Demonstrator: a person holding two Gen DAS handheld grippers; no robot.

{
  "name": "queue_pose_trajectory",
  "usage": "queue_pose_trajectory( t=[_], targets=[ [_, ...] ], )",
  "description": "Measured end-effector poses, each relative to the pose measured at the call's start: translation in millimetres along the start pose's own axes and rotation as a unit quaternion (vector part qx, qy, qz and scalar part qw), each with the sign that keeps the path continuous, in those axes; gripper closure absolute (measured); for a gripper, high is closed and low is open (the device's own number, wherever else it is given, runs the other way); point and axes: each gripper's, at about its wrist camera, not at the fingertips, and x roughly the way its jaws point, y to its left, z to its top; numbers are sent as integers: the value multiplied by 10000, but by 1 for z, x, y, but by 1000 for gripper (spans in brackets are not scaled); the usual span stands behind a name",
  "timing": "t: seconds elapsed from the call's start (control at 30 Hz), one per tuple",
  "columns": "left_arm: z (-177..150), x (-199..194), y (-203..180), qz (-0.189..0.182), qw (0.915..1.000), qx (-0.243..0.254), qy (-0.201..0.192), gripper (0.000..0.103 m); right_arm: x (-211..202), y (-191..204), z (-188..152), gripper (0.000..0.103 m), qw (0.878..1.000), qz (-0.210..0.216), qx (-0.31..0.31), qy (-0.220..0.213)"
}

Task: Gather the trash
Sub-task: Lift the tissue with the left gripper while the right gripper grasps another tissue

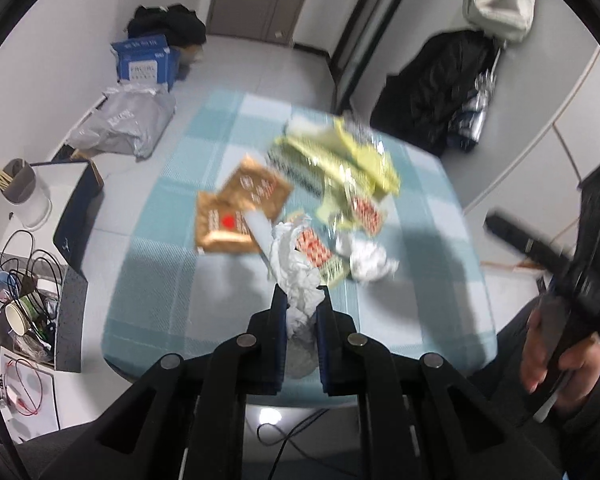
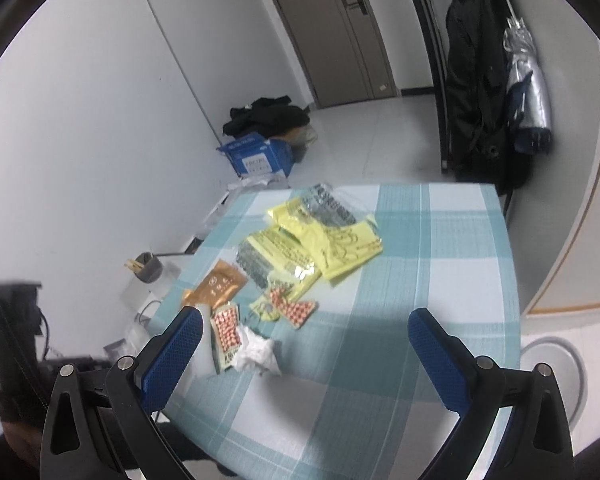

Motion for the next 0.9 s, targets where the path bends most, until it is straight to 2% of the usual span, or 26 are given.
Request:
queue_pose_trajectory(
  t=[0.1, 0.27, 0.47, 0.5, 0.7, 0.9],
  targets=[
    [8, -9, 4, -97, 9995, -169, -259, 94, 4, 5, -4, 0, 9996, 100, -114, 240],
    [19, -26, 3, -237, 9969, -184, -727, 94, 10, 19, -13, 0, 9979, 139, -392, 491],
    [24, -34, 4, -414, 9942, -194, -976, 94, 18, 34, -14, 3, 9945, 122, -797, 669],
    [26, -36, 4, -443, 9935, -182, -1028, 94, 20, 36, -14, 6, 9936, 116, -863, 718],
    [33, -44, 5, -682, 9904, -240, -1178, 94, 30, 42, -14, 12, 9917, 103, -928, 881],
    [34, -53, 1, -766, 9870, -158, -1402, 94, 47, 50, -16, 20, 9874, 170, -1094, 1133]
  ],
)
